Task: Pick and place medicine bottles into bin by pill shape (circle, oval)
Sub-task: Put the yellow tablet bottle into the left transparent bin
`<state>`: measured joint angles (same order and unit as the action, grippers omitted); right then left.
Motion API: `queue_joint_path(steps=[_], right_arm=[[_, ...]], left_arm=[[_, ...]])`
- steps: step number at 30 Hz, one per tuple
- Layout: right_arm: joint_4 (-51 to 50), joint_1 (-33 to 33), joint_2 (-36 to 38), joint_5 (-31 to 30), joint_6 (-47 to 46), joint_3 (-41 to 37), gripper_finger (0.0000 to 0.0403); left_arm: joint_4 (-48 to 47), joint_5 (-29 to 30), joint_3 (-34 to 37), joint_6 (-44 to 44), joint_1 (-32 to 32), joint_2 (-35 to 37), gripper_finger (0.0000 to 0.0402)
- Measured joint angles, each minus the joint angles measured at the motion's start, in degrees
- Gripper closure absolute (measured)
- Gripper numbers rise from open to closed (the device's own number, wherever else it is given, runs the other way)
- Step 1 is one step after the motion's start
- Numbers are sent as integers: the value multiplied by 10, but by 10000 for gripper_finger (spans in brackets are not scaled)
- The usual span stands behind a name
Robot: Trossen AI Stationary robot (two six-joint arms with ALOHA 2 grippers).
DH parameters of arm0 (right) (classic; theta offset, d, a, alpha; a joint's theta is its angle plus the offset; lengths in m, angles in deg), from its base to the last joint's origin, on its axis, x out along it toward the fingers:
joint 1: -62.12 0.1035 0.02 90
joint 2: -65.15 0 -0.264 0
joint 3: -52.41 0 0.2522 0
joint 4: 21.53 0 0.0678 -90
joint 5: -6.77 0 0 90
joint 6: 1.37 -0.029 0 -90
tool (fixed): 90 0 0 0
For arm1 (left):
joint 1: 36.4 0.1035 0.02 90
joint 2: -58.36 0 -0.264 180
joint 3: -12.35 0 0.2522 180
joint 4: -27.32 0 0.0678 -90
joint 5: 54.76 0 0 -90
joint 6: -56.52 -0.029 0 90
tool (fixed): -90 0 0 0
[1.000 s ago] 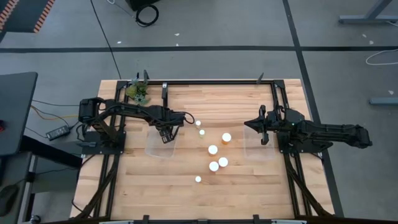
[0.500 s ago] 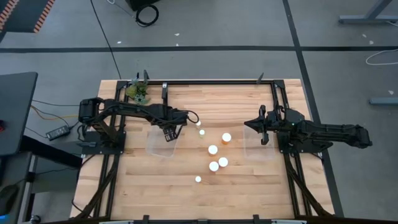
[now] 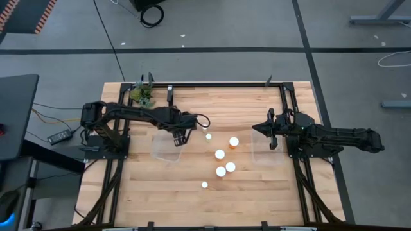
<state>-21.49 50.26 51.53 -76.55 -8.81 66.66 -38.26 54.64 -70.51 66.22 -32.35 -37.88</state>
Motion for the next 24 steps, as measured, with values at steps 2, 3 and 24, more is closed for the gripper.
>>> queue_joint_path(steps=[2,3,24], right_arm=[[0,0,0,0,0,0,393],[0,0,0,0,0,0,393],[0,0,0,0,0,0,393]], left_arm=[[14,0,0,-11,-5,0,257],[20,-1,0,-14,-8,0,259],[46,-98,0,-29,-25,0,275]])
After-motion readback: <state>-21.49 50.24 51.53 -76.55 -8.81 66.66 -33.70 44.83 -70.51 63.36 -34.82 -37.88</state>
